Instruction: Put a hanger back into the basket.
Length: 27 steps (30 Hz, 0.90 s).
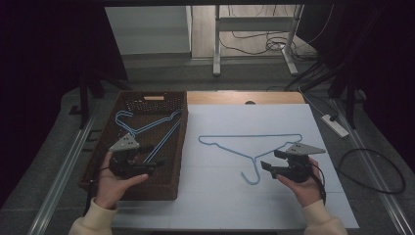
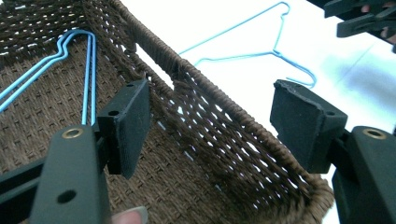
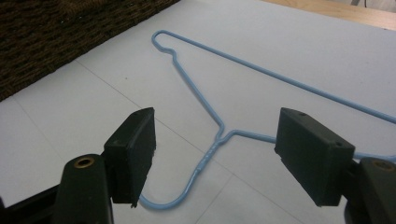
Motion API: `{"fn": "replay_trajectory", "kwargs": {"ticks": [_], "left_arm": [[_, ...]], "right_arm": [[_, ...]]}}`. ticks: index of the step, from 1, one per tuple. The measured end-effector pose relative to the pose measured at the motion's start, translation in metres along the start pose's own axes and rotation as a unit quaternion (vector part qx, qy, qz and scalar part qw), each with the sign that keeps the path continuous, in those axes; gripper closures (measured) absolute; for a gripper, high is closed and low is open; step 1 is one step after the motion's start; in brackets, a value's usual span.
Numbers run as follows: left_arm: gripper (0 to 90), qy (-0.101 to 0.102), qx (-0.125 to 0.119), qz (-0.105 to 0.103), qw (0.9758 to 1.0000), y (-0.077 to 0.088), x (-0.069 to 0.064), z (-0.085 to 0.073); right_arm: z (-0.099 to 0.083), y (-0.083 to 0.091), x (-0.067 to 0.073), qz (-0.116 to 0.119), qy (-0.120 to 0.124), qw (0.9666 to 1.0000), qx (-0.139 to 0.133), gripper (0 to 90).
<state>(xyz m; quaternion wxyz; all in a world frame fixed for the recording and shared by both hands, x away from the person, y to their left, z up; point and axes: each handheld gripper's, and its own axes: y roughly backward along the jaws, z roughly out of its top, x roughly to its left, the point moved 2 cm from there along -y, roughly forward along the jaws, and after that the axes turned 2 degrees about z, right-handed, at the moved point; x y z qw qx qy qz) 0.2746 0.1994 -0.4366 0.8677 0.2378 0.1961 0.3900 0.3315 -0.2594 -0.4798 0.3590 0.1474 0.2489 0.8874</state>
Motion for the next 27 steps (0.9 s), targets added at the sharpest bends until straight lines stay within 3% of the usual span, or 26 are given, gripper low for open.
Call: {"fn": "replay_trajectory", "kwargs": {"ticks": [11,27], "left_arm": [[29.5,-0.004,-0.015,-0.014,0.9998,-0.0070,-0.0094,-0.0070],[29.2,-0.007,-0.016,-0.012,0.9998,-0.0035,-0.0113,-0.0083]], "right_arm": [[-0.0048,0.0092,-0.0030,-0.006,-0.007,1.0000,-0.002,30.4],[-0.0053,0.0057,-0.0003,-0.004,0.004,1.0000,0.007,30.5]]}}
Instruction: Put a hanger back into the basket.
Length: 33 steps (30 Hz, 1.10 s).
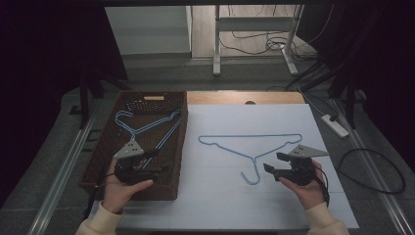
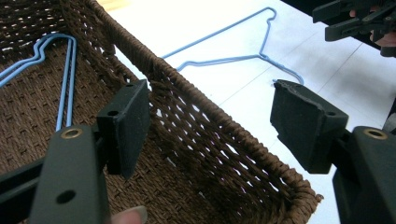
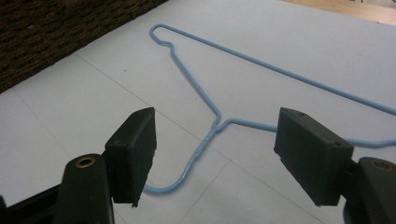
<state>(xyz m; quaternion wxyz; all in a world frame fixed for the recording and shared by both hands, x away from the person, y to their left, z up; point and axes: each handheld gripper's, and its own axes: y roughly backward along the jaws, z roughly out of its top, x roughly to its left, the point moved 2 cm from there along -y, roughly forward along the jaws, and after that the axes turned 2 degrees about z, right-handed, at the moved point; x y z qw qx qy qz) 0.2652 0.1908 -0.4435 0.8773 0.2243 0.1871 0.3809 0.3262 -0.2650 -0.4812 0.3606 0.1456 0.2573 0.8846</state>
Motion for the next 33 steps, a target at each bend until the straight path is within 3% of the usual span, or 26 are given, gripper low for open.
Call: {"fn": "replay_trajectory", "kwargs": {"ticks": [17,23,28,33], "left_arm": [[29.2,-0.005,0.003,-0.004,1.0000,0.000,-0.004,-0.002],[29.2,-0.004,0.006,-0.007,0.9999,-0.001,-0.003,-0.002],[29.2,-0.003,0.004,-0.008,1.0000,0.000,-0.004,-0.002],[29.2,-0.007,0.009,-0.007,0.9999,-0.001,-0.003,-0.002]], "right_arm": [[0.001,-0.013,0.000,-0.006,0.018,0.9992,0.035,30.7],[0.012,-0.016,-0.005,-0.017,0.033,0.9977,0.056,34.4],[0.024,-0.032,-0.024,-0.033,0.044,0.9934,0.101,47.6],[0.032,-0.061,-0.056,-0.044,0.028,0.9876,0.148,64.5]]}}
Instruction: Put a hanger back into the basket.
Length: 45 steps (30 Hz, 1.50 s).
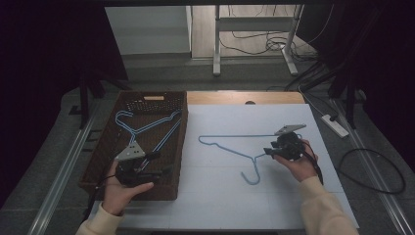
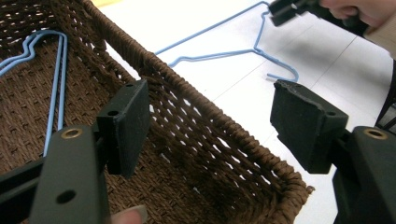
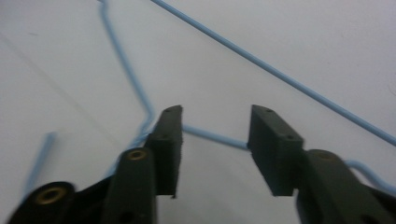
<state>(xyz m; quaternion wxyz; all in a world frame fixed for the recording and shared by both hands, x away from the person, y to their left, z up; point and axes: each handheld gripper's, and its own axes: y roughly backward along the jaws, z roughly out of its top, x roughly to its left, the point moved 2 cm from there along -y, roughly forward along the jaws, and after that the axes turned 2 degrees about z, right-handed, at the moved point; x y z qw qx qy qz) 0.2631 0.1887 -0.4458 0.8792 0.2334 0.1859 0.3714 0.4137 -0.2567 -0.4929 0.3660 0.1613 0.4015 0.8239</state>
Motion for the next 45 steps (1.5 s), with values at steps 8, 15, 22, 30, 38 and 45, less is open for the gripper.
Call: {"fn": "replay_trajectory", "kwargs": {"ticks": [8,15,22,30,38,45], "left_arm": [[29.2,0.000,-0.002,-0.001,1.0000,0.000,-0.001,0.000],[29.2,0.001,0.000,0.001,1.0000,-0.001,0.000,0.000],[29.2,0.001,-0.001,0.002,1.0000,0.000,0.000,0.000],[29.3,0.000,0.002,0.003,1.0000,-0.001,0.001,0.000],[29.3,0.001,0.000,0.002,1.0000,0.000,0.002,0.001],[29.3,0.002,-0.003,0.002,1.0000,0.001,0.002,0.001]], "right_arm": [[0.010,-0.030,-0.029,-0.011,-0.007,0.9982,0.059,90.0],[0.008,-0.039,-0.045,-0.024,-0.018,0.9960,0.084,90.0],[0.004,-0.035,-0.046,-0.011,-0.023,0.9958,0.088,90.0],[-0.004,-0.026,-0.041,-0.004,-0.021,0.9944,0.104,90.0],[-0.016,-0.014,-0.023,0.011,-0.008,0.9924,0.123,90.0],[-0.027,-0.004,-0.006,0.041,-0.007,0.9906,0.130,90.0]]}}
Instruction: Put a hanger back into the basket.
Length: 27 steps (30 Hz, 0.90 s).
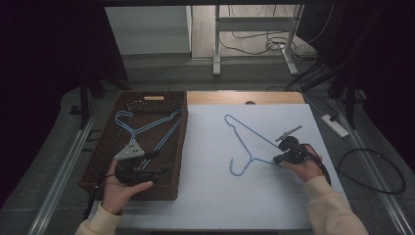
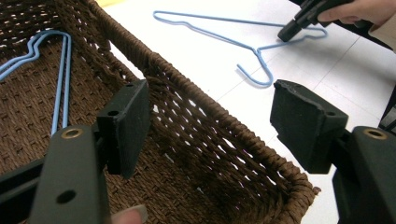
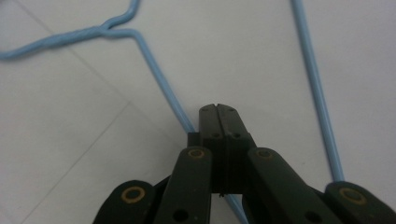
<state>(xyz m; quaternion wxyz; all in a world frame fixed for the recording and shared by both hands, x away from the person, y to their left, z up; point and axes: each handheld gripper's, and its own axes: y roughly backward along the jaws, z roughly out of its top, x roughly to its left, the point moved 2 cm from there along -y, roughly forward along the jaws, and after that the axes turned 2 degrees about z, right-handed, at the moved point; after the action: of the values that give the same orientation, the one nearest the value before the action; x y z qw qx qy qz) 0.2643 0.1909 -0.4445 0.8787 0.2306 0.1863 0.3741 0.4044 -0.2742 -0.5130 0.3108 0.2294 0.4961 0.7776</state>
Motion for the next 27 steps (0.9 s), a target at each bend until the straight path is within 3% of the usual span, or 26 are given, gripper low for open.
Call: {"fn": "replay_trajectory", "kwargs": {"ticks": [12,27], "left_arm": [[29.3,0.002,-0.004,0.000,1.0000,0.002,0.001,0.001],[29.3,0.005,-0.007,-0.002,1.0000,0.004,0.001,0.001]], "right_arm": [[-0.013,0.002,0.021,0.049,0.003,0.9988,-0.004,90.0],[-0.019,-0.002,0.061,0.088,0.042,0.9952,-0.010,90.0]]}}
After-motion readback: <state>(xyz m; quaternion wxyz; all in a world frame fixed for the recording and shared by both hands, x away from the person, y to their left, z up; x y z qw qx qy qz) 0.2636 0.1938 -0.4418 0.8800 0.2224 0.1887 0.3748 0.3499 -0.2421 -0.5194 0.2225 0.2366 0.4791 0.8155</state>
